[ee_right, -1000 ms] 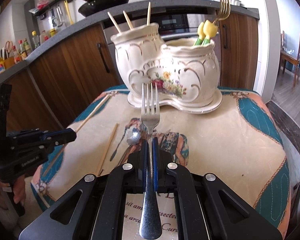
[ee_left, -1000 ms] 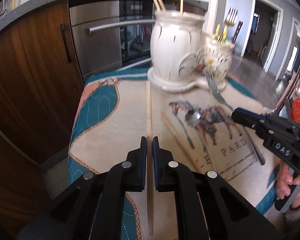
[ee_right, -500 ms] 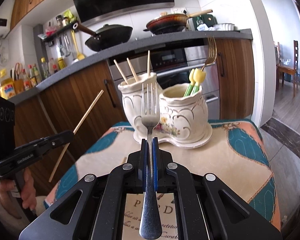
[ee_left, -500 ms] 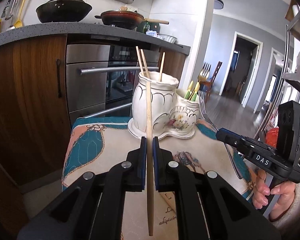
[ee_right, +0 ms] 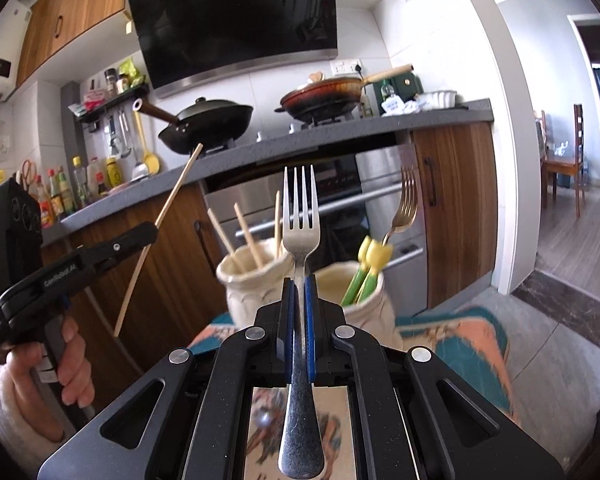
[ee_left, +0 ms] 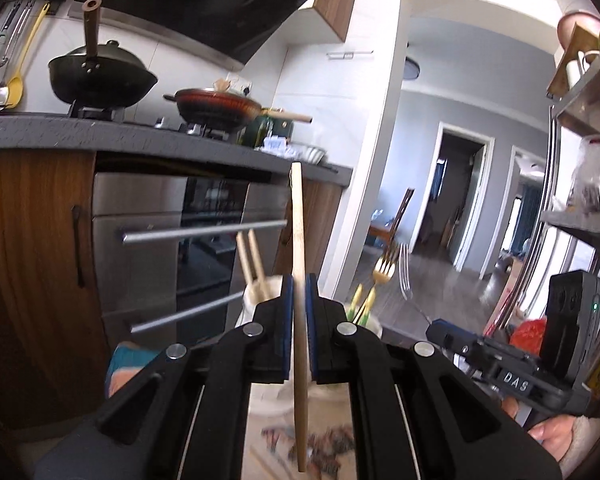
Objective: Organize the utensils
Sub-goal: 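Lift the chopstick over the tall cup while the right tool carries the silver fork over the short cup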
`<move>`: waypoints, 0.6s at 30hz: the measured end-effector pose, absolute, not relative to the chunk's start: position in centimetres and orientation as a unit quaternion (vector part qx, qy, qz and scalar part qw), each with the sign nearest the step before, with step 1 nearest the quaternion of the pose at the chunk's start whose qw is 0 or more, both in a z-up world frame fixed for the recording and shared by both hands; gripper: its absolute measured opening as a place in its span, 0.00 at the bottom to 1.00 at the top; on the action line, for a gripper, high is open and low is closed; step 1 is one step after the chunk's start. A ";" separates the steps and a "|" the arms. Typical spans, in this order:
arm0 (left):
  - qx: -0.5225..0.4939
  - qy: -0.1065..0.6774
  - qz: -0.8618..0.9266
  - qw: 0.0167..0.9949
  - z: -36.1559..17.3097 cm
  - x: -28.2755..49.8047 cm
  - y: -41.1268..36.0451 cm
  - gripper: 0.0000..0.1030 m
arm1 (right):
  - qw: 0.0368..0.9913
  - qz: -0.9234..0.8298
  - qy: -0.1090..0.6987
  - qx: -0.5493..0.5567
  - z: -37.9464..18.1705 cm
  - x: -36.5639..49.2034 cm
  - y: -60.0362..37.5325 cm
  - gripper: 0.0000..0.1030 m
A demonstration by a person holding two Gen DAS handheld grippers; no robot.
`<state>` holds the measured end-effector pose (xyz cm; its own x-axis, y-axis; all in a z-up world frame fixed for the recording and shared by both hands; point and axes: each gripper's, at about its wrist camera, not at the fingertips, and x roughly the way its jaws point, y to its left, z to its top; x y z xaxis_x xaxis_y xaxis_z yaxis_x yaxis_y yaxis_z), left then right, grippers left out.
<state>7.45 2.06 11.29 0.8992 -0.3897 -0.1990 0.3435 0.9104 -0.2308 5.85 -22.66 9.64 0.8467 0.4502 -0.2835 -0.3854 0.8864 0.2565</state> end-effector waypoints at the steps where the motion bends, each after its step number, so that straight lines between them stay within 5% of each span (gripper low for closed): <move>1: -0.095 0.117 -0.194 0.969 11.8 8.2 1.9 0.06 | 0.958 0.216 0.165 0.097 10.2 6.5 -22.7 0.06; 18: -0.108 0.081 -0.214 0.968 12.1 17.2 -1.0 0.06 | 0.961 0.204 0.103 0.155 10.4 15.6 -21.8 0.06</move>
<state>17.18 -1.03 12.07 0.8956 -0.4311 -0.1100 0.3964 0.8854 -0.2429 15.61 -21.80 10.41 0.8956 0.4242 -0.1342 -0.3605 0.8686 0.3400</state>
